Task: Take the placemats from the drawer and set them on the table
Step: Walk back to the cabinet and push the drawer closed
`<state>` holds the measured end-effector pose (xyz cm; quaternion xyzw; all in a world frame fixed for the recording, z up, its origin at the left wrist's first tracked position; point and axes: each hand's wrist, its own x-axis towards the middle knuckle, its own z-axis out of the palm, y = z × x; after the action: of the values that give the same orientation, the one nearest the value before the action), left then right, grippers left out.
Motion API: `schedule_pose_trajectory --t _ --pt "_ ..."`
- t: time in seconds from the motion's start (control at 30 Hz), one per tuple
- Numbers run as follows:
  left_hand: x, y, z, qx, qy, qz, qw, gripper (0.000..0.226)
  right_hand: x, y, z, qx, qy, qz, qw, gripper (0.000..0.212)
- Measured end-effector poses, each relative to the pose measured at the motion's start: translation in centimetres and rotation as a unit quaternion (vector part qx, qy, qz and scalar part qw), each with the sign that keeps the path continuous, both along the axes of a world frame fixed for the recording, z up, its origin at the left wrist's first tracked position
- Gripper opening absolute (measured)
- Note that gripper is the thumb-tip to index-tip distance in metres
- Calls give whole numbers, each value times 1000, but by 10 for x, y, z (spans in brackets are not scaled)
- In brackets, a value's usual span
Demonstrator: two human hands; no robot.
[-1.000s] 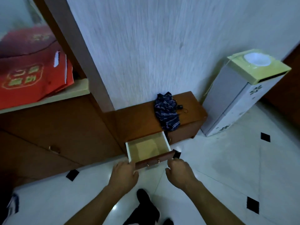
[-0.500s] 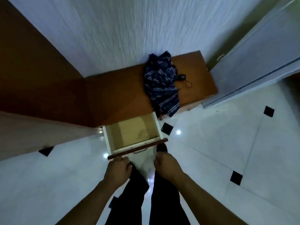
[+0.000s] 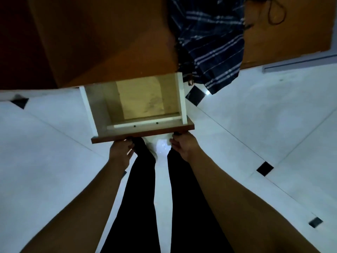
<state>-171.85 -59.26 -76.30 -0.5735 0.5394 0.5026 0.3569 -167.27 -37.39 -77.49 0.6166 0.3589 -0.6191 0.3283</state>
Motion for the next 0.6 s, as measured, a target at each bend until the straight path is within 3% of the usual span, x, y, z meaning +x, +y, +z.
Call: schedule_pose_trajectory --t 0.27,0.47,0.6 --pt "-49 12 -17 -24 44 66 997 26 -59 7 -4 -31 40 -118 992 23" --pt "-137 31 -23 -29 153 -48 987 20 -146 16 -11 -22 133 -42 990 42" --pt "-174 38 -18 -2 180 -124 976 23 -184 14 -7 -7 151 6 988 41"
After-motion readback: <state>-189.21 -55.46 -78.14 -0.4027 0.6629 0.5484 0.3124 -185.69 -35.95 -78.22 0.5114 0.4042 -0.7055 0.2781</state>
